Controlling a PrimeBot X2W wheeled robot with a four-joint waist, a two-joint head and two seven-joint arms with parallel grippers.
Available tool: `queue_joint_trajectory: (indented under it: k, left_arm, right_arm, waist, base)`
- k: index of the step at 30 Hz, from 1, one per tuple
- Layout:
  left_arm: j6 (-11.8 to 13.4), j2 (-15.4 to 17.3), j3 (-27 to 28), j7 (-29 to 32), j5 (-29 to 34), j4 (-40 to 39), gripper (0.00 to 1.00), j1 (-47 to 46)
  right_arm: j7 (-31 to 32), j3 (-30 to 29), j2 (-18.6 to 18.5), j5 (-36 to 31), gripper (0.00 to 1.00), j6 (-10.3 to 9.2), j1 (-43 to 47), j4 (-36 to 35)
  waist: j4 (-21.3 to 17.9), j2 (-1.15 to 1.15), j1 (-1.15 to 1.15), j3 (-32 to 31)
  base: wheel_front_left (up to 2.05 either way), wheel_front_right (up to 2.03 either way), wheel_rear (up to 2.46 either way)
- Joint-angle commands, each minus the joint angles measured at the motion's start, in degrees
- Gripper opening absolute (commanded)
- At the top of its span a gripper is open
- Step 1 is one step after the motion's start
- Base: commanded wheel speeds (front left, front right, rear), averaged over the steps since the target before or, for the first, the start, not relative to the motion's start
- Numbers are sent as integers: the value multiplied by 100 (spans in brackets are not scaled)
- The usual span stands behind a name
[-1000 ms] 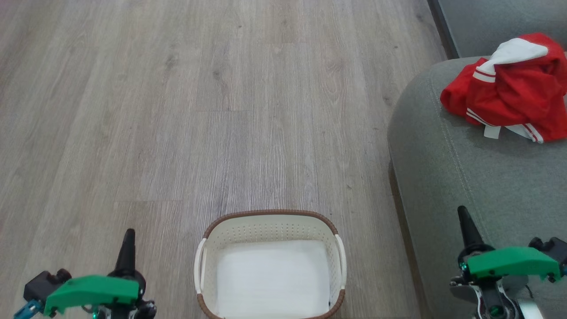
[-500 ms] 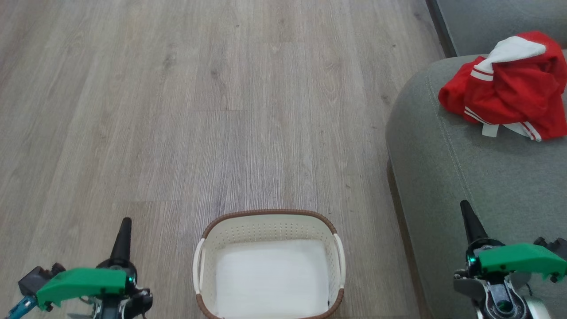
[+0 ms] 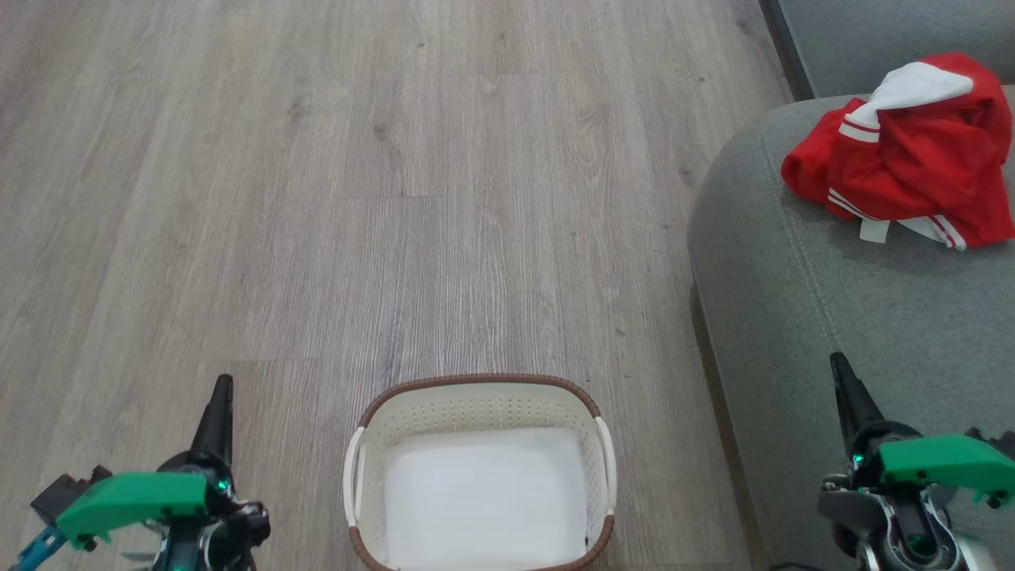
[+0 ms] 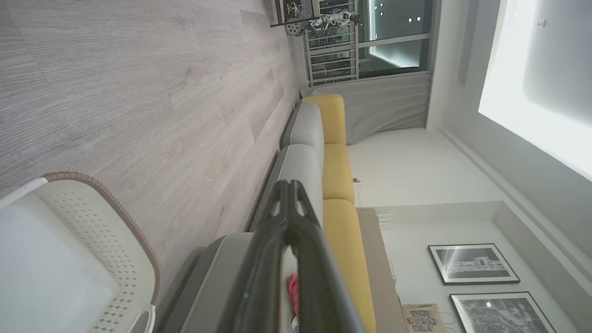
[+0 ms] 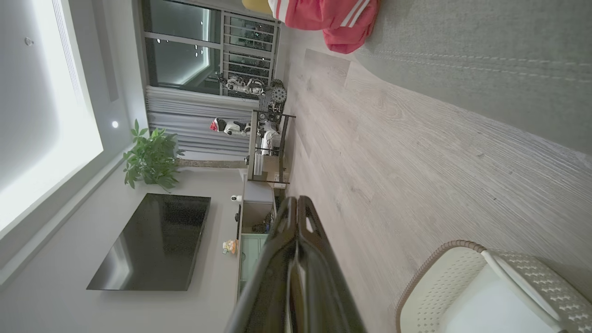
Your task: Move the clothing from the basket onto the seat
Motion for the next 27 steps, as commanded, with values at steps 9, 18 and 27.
queue_joint_trajectory:
  k: [9, 18, 27]
  left_arm:
    - [-158, 27, 316, 184, -629, -155, 0, -443]
    - [-186, 25, 346, 236, -820, -154, 0, -479]
    - [-186, 25, 345, 235, -820, -154, 0, -479]
  right_arm:
    - [188, 38, -14, 669, 0, -1, -321, -314]
    - [240, 20, -14, 869, 0, -1, -325, -337]
    - [240, 21, -14, 870, 0, -1, -325, -337]
  waist:
    - [-22, 0, 0, 8]
    - [-29, 0, 0, 10]
    - [-29, 0, 0, 10]
  base:
    - [0, 0, 0]
    - [0, 0, 0]
    - [0, 0, 0]
